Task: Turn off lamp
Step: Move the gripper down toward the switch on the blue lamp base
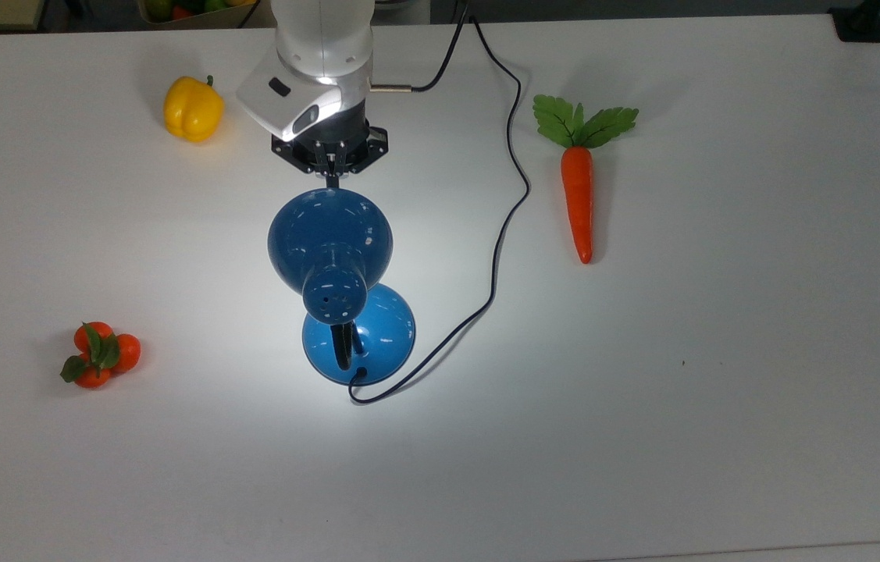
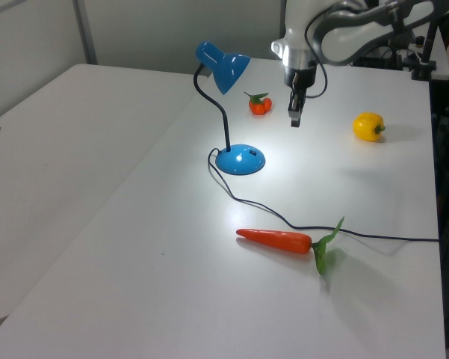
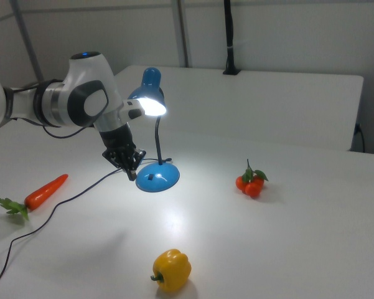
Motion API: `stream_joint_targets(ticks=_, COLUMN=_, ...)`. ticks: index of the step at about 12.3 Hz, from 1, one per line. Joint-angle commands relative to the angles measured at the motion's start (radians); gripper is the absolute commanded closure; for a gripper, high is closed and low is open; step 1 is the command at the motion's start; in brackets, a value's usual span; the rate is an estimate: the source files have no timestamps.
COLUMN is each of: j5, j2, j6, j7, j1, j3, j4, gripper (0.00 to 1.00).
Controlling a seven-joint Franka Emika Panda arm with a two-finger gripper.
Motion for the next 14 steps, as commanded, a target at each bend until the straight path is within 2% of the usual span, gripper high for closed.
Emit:
stream_joint_targets(ticks=1, j5=0.008, j2=0.071, j6=0.149, j7=0.02, j1=0.005, j3=-0.004, j4=-0.015, gripper=1.0)
stream_joint_targets(ticks=6, j5=0.008, j2=0.165, j6=0.37, j7=0.02, j1=0.01, j3=-0.004, j4=-0.008, gripper=1.0)
stream_joint_targets(ticks=11, j5=0.008, j2=0.202, j6=0.496, j7=0.052, j1=0.01, j3=0.001, j4=-0.005, gripper=1.0)
stream_joint_targets(ticks=14, j5=0.006, j2=0.211, j6=0.506, j7=0.061, j1=0.01, j3=0.001, j4=-0.003, gripper=1.0)
